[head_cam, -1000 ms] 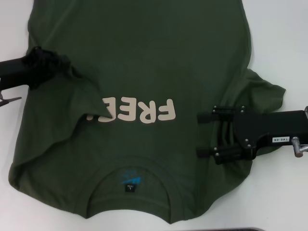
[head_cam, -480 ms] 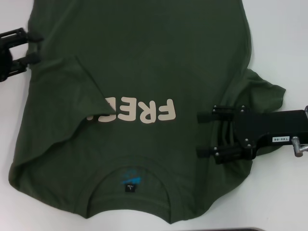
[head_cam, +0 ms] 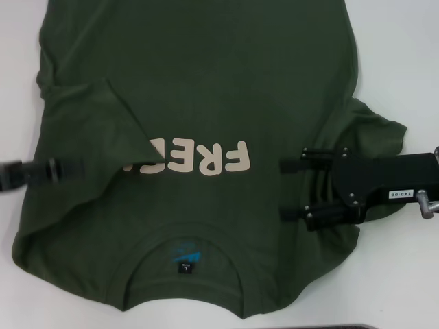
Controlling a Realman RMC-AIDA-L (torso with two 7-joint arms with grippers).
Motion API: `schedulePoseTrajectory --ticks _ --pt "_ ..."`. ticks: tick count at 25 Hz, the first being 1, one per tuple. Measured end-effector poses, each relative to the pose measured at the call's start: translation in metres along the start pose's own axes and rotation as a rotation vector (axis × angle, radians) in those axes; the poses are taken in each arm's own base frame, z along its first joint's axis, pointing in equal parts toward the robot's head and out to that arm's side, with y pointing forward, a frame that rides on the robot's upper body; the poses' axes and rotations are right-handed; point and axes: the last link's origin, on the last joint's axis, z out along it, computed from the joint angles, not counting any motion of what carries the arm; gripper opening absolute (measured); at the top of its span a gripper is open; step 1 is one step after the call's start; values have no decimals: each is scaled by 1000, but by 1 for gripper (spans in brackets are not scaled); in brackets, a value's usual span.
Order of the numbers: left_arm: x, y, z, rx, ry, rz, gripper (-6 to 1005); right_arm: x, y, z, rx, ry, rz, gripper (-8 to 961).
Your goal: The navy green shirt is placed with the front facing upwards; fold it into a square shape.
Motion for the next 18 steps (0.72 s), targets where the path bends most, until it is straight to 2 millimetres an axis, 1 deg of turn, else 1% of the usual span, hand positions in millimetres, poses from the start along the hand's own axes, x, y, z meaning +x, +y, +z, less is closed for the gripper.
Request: schedulePoseTrajectory --ticks 2,6,8,11,13,15,18 --pt "-10 1 1 -6 -3 53 853 -2 -1 -1 -6 2 28 944" --pt "-28 8 6 -57 4 248 850 -7 -2 -2 -13 0 70 945" --pt "-33 11 8 -71 10 312 848 -10 -3 -3 -7 -11 92 945" --pt "-35 10 10 -67 15 334 846 -13 -6 -7 23 -54 142 944" --pt "-35 10 10 -63 19 335 844 -15 -9 -14 52 -80 198 944" --pt "-35 10 9 -60 24 334 842 -16 -12 -26 83 -76 260 944" --pt "-33 9 6 -49 50 327 842 -15 -15 -49 136 -30 389 945"
